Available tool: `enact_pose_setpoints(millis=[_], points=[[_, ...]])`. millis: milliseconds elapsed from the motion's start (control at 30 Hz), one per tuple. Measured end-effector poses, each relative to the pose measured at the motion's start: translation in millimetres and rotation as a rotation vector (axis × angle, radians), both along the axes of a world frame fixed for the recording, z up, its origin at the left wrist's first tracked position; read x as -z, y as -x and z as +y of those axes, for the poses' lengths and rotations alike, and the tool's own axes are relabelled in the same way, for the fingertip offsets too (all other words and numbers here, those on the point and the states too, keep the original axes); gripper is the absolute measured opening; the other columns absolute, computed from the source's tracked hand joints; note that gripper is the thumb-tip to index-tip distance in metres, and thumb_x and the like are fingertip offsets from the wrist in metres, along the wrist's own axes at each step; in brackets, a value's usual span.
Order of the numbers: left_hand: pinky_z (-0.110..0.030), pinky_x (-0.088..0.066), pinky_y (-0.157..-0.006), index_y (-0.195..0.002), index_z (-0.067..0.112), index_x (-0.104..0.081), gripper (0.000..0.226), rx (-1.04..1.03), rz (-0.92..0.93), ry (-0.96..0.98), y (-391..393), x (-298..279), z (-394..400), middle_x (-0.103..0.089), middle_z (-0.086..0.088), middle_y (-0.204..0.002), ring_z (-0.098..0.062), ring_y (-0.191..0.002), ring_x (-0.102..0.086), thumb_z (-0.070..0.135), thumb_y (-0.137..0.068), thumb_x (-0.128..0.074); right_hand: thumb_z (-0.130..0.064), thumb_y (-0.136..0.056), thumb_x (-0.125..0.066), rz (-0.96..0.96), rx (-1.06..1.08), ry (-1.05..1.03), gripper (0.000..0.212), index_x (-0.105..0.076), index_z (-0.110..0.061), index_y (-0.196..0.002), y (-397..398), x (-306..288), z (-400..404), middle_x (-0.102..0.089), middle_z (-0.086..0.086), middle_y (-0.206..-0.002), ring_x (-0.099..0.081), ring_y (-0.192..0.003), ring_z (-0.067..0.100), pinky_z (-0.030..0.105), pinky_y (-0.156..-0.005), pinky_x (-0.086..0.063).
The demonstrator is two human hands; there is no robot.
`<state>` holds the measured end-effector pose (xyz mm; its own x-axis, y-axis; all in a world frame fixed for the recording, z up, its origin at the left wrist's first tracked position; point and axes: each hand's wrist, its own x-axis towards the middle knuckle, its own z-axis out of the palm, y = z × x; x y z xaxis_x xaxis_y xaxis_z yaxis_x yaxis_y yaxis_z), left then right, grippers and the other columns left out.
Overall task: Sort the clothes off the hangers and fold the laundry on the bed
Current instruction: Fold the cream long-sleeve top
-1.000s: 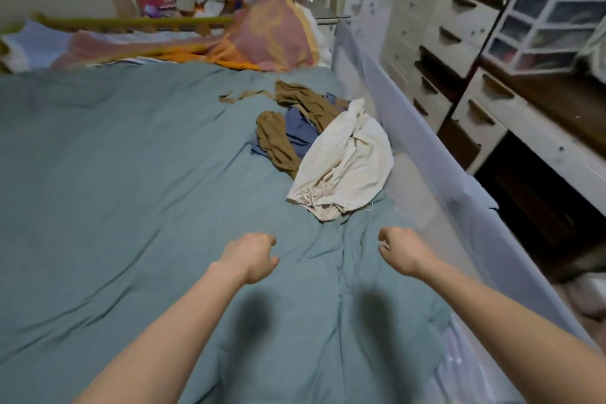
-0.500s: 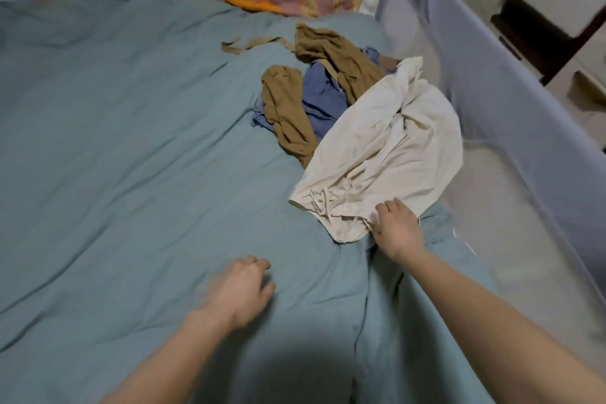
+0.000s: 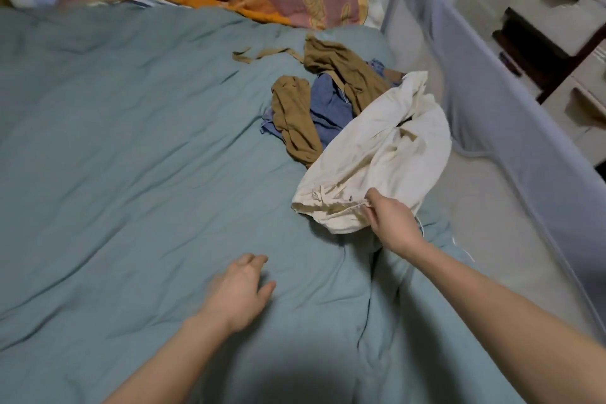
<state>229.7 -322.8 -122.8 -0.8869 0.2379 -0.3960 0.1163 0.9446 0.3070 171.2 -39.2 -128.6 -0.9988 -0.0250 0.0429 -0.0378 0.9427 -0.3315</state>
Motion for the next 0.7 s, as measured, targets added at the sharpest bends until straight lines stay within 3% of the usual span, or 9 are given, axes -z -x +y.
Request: enact_pose_setpoints(millis=[133,233,433,567,700], points=[[-0.029,-0.03,-0.11,-0.151,0.019,-0.018,0.065,-0.067,0.088,-0.103,-17.8,-56.5,-14.5,-0.023,0.001,-0.153,-0.018,-0.14,-0.028,0.041,-0.097,-0.047,-0.022,-0.098,-0.045,0.001,-0.167,0.04,0.012,-0.038,-0.016,-0.091,-16.7,-92.2,-35.6,-0.059,0.01,-0.083,-0.056,-0.078,0.034,0.037,-0.06,-0.033],[-0.027,-0.023,-0.113,-0.151,0.015,-0.019,0.068,-0.068,0.165,-0.21,-32.7,-109.6,-32.4,-0.024,-0.002,-0.154,-0.02,-0.141,-0.027,0.038,-0.096,-0.052,-0.022,-0.097,-0.047,0.024,-0.253,0.09,0.011,-0.04,-0.019,-0.089,-42.8,-163.1,-65.8,-0.059,0.006,-0.085,-0.055,-0.078,0.027,0.039,-0.067,-0.043],[-0.028,-0.015,-0.116,-0.151,0.013,-0.022,0.072,0.026,0.348,-0.316,-75.7,-216.6,-81.8,-0.026,-0.006,-0.155,-0.022,-0.143,-0.023,0.036,-0.093,-0.058,-0.017,-0.094,-0.052,0.053,-0.259,0.168,0.018,-0.049,-0.012,-0.077,-131.7,-280.8,-118.2,-0.052,-0.003,-0.07,-0.049,-0.069,0.018,0.029,-0.06,-0.033],[-0.037,-0.015,-0.119,-0.154,0.021,-0.015,0.081,0.148,0.393,-0.286,-108.5,-266.8,-115.3,-0.019,-0.004,-0.159,-0.024,-0.147,-0.013,0.037,-0.09,-0.062,-0.024,-0.091,-0.059,0.054,-0.266,0.142,0.022,-0.054,-0.006,-0.079,-198.8,-342.1,-149.0,-0.059,0.005,-0.073,-0.054,-0.069,0.017,0.034,-0.064,-0.042],[-0.041,-0.012,-0.12,-0.154,0.026,-0.01,0.093,0.317,0.344,-0.18,-139.5,-308.0,-125.9,-0.015,0.0,-0.16,-0.026,-0.149,-0.002,0.043,-0.084,-0.069,-0.02,-0.089,-0.063,0.076,-0.276,0.169,0.027,-0.05,-0.005,-0.071,-254.9,-392.4,-163.9,-0.049,-0.001,-0.064,-0.044,-0.059,0.005,0.024,-0.059,-0.034]])
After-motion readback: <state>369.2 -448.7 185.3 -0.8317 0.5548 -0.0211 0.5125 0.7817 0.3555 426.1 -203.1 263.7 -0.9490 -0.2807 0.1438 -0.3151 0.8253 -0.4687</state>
